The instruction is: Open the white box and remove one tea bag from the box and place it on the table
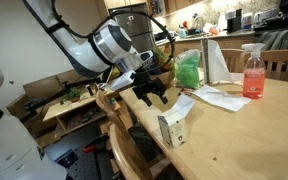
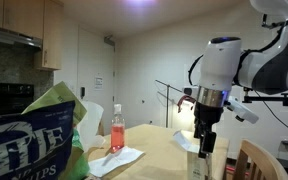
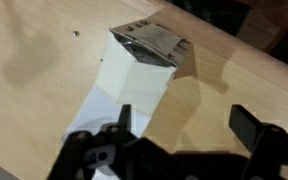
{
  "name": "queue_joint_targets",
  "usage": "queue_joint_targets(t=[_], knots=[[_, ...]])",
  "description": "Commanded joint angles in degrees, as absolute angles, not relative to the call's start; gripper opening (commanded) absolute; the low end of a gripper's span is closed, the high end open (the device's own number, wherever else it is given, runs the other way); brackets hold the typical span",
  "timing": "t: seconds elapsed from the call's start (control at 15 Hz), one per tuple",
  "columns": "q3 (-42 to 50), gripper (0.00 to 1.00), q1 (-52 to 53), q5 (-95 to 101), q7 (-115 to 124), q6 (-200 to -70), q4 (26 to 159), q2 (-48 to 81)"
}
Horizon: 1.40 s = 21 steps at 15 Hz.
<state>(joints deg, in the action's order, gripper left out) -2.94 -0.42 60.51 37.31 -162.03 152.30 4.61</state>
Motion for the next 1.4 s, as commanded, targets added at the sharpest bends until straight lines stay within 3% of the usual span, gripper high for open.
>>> queue_joint_targets(t=[0.0, 0.13, 0.47, 0.93, 1.33], knots=[[-1.6, 1.00, -4.1, 52.7, 26.5, -172.2, 158.0, 1.5], [0.9, 1.00, -5.4, 45.2, 17.0, -181.6, 160.2, 4.4], [-7.3, 1.00, -21.5, 47.9, 15.0, -195.9, 160.2, 16.6], [-17.5, 1.00, -38.3, 59.9, 21.2, -193.2, 158.2, 18.1], [-18.6, 1.00, -37.0, 55.7, 23.3, -189.4, 160.6, 7.1]])
